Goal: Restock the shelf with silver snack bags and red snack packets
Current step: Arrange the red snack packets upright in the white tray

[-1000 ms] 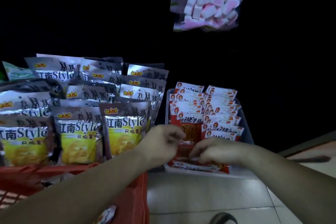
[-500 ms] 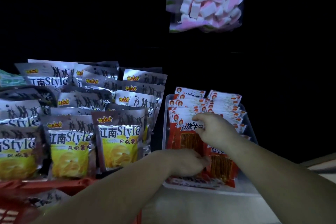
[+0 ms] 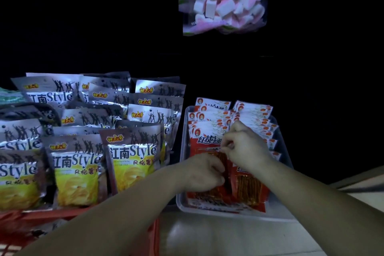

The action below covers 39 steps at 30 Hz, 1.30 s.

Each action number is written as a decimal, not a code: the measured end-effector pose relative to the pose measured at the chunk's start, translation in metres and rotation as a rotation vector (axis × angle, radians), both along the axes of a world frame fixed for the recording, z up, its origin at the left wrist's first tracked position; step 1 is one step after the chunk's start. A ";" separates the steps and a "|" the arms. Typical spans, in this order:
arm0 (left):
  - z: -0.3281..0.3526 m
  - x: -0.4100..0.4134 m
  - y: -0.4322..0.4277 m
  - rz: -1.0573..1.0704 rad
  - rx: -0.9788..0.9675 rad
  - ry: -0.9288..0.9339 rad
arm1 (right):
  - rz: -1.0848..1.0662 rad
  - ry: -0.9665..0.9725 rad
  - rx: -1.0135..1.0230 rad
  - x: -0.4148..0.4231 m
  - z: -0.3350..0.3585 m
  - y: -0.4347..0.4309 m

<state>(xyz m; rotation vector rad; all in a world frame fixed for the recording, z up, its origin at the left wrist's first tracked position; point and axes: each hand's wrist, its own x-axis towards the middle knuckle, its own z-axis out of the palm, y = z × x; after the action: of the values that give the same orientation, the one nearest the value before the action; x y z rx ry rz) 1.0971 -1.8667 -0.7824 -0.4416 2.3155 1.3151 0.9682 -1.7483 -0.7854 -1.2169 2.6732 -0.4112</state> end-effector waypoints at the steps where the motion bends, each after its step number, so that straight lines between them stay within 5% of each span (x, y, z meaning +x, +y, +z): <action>1: 0.000 0.002 -0.003 0.016 0.007 0.047 | 0.007 0.018 -0.025 -0.002 0.002 -0.001; 4: -0.001 0.012 -0.010 0.128 0.019 0.158 | 0.053 0.015 -0.047 -0.004 0.017 -0.004; 8: 0.003 0.030 -0.010 0.058 -0.137 0.244 | -0.062 -0.446 -0.306 0.003 0.032 -0.003; 10: 0.002 0.040 -0.006 -0.006 -0.279 0.323 | -0.072 -0.497 -0.342 0.008 0.040 -0.001; 15: 0.005 0.047 -0.021 0.430 -0.355 0.647 | -0.093 -0.530 -0.426 0.005 0.064 0.005; 20: 0.042 0.043 -0.013 0.576 0.222 0.610 | -0.082 -0.635 -0.510 0.018 0.089 0.005; 24: 0.071 0.047 -0.008 0.683 0.326 0.729 | -0.243 -0.688 -0.709 0.046 0.112 -0.002; 29: 0.116 0.071 0.004 0.723 0.471 0.792 | -0.271 -0.707 -0.725 0.096 0.141 0.019; 33: 0.140 0.100 0.013 0.614 0.419 0.778 | -0.342 -0.606 -0.797 0.132 0.167 0.038; 39: 0.158 0.132 0.019 0.628 0.374 0.801 | -0.385 -0.752 -0.804 0.166 0.188 0.044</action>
<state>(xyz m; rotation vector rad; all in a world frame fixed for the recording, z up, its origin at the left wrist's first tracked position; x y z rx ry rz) 1.2291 -1.8473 -0.6244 -0.6253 2.5054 2.5597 1.1341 -1.7044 -0.5975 -0.4508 2.0561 -1.7143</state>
